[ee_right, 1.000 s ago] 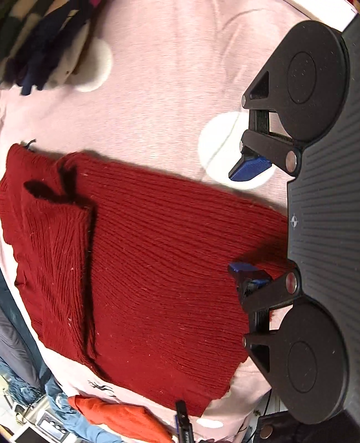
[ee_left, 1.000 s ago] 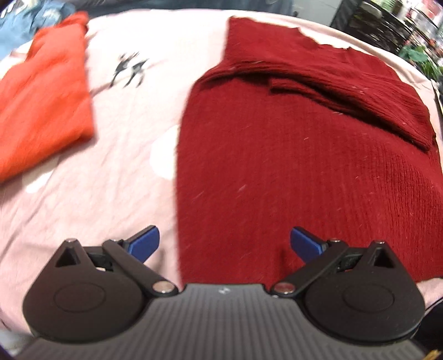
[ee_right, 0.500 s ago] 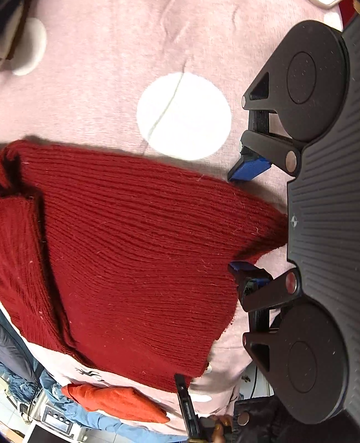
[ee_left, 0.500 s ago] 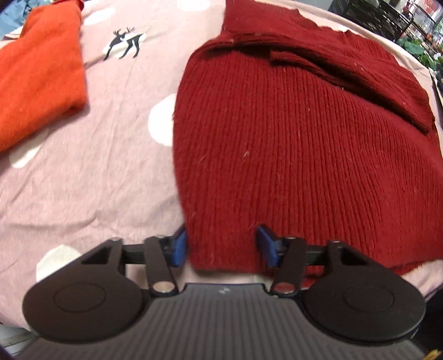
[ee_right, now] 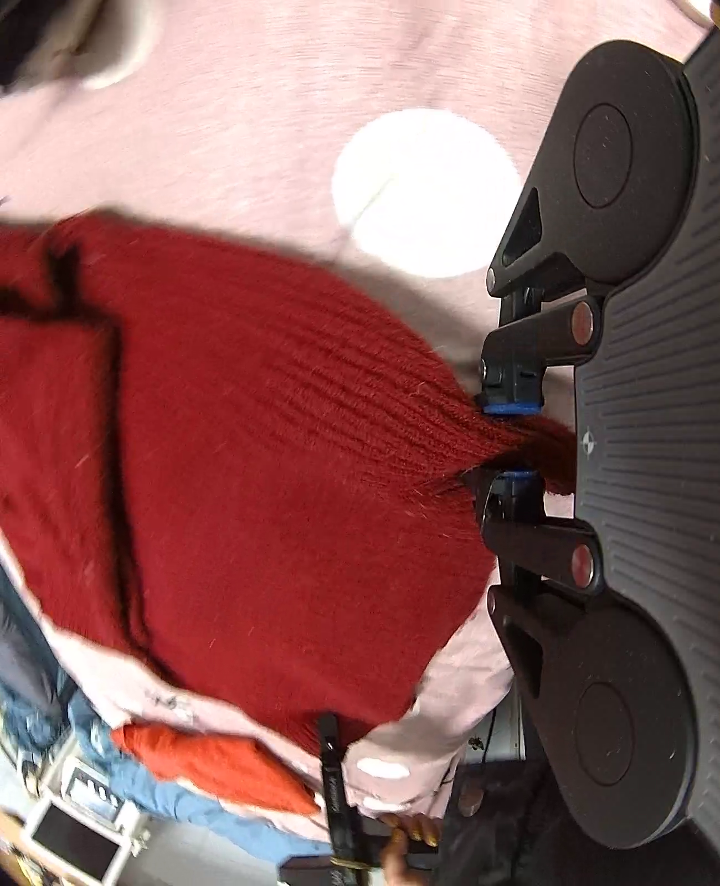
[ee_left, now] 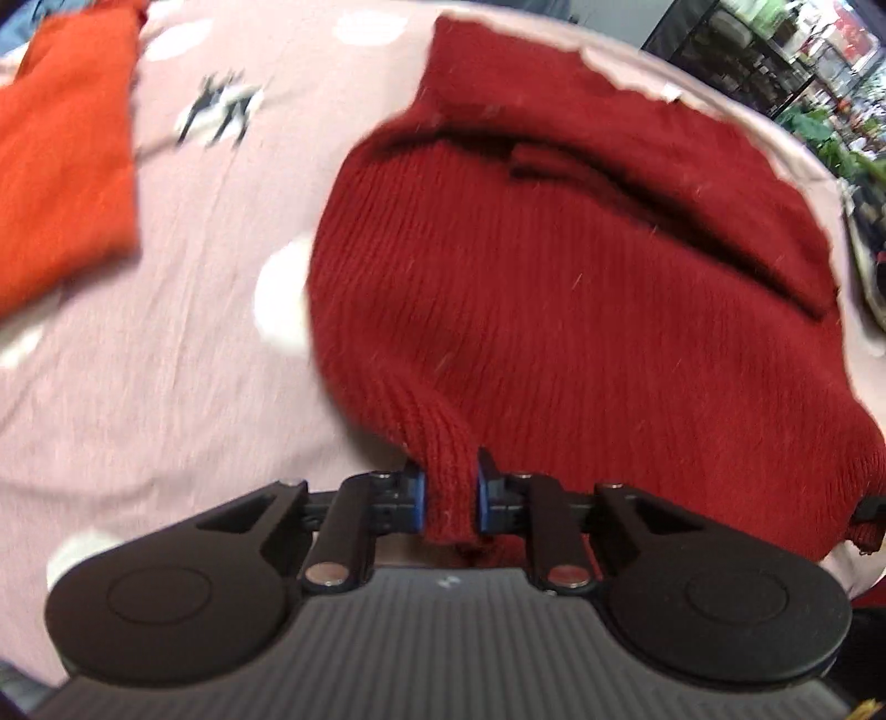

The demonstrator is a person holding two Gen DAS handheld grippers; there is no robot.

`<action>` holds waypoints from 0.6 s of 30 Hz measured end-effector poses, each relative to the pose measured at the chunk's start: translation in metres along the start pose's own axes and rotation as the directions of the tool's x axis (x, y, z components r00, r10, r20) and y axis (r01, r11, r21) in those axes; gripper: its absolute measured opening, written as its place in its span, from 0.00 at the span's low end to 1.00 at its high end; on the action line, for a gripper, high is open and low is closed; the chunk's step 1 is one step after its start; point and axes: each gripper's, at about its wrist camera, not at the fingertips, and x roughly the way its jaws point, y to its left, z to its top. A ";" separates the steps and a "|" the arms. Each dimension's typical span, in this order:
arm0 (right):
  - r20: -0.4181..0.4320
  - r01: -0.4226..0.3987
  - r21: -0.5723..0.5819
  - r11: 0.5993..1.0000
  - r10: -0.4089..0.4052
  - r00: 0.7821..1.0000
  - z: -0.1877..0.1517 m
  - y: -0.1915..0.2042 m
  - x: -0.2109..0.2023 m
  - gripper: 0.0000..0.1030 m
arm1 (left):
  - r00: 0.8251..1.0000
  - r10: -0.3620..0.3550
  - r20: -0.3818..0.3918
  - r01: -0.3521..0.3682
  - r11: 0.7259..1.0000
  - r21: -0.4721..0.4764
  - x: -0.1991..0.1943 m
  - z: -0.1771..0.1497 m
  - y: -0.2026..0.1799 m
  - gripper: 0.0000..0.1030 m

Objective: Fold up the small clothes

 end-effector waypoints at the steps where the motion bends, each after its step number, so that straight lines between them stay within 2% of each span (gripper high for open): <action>1: 0.022 -0.007 -0.012 1.000 0.007 1.000 0.005 0.001 -0.004 0.28 | 1.000 -0.015 0.023 0.015 1.000 0.002 -0.003 0.010 -0.005 0.15; 6: 0.171 -0.033 -0.034 0.999 0.038 0.984 0.049 0.001 -0.023 0.27 | 0.982 -0.061 0.179 0.061 0.998 0.002 -0.005 0.082 -0.026 0.15; 10: 0.317 0.013 -0.050 0.999 0.004 0.948 0.108 -0.002 -0.037 0.25 | 0.959 -0.042 0.280 0.043 0.999 0.003 0.005 0.162 -0.038 0.15; 12: 0.375 0.056 -0.049 0.997 -0.034 0.926 0.138 -0.006 -0.040 0.25 | 0.948 -0.007 0.319 0.004 1.000 0.010 0.012 0.199 -0.043 0.15; 15: 0.452 0.170 -0.041 0.985 -0.133 0.882 0.182 -0.012 -0.041 0.25 | 0.942 0.029 0.335 -0.032 0.999 0.003 0.030 0.252 -0.050 0.15; 18: 0.460 0.237 0.009 0.972 -0.214 0.862 0.227 -0.025 -0.027 0.24 | 0.956 0.065 0.285 -0.068 0.998 0.002 0.062 0.293 -0.060 0.15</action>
